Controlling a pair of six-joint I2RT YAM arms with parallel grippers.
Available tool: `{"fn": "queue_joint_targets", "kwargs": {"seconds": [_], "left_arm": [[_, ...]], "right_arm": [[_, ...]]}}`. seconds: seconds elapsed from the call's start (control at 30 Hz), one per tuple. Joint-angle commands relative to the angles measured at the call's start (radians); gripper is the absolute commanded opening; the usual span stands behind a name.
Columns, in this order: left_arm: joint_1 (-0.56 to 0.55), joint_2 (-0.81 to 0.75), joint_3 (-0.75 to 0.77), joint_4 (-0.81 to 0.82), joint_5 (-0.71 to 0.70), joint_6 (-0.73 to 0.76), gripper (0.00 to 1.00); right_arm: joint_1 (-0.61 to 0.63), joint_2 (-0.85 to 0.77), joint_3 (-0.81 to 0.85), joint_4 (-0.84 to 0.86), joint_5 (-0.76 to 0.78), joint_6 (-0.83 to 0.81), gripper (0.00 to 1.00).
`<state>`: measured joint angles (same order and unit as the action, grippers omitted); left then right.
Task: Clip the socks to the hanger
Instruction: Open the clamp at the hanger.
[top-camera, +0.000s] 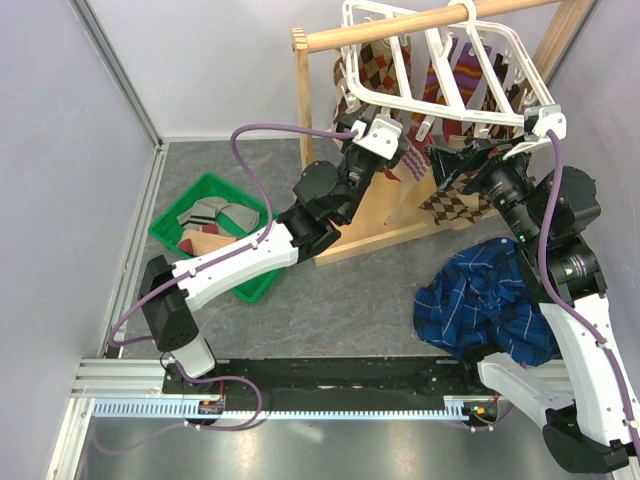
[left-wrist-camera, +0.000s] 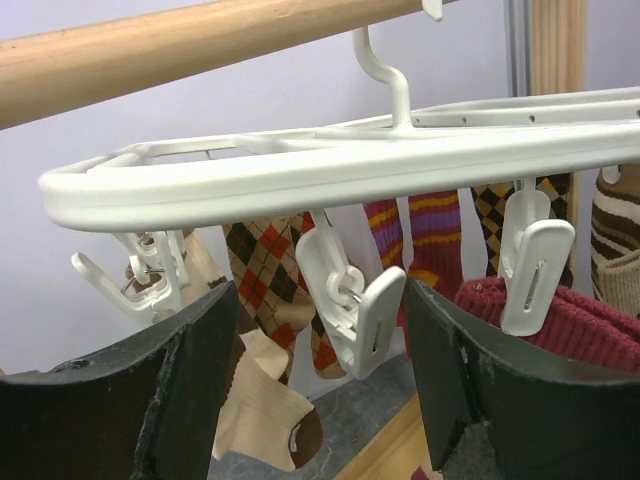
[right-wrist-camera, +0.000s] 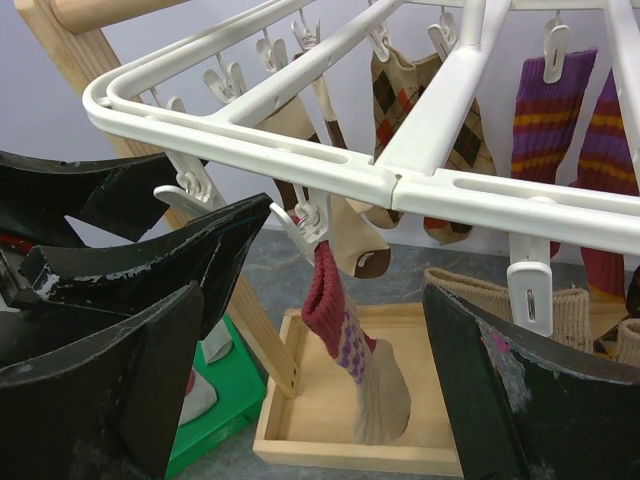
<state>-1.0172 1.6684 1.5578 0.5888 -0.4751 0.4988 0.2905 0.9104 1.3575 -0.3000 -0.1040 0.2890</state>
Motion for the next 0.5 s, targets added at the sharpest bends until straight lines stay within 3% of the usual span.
{"fn": "queue_joint_targets", "kwargs": {"seconds": [0.0, 0.27, 0.33, 0.47], "left_arm": [[-0.006, 0.002, 0.036, 0.071, -0.04, 0.047, 0.72], [-0.007, -0.035, -0.034, 0.072, -0.045, 0.0, 0.58], [-0.007, -0.05, -0.053, 0.06, -0.042, -0.015, 0.49], [-0.006, -0.071, -0.065, 0.025, -0.011, -0.058, 0.48]], "right_arm": [[0.001, -0.013, -0.001, 0.036, 0.006, -0.016, 0.98], [-0.001, -0.007, 0.002, 0.047, -0.019, -0.01, 0.98], [0.001, -0.008, 0.002, 0.047, -0.031, -0.01, 0.98], [-0.001, -0.008, 0.009, 0.05, -0.057, -0.017, 0.98]]}}
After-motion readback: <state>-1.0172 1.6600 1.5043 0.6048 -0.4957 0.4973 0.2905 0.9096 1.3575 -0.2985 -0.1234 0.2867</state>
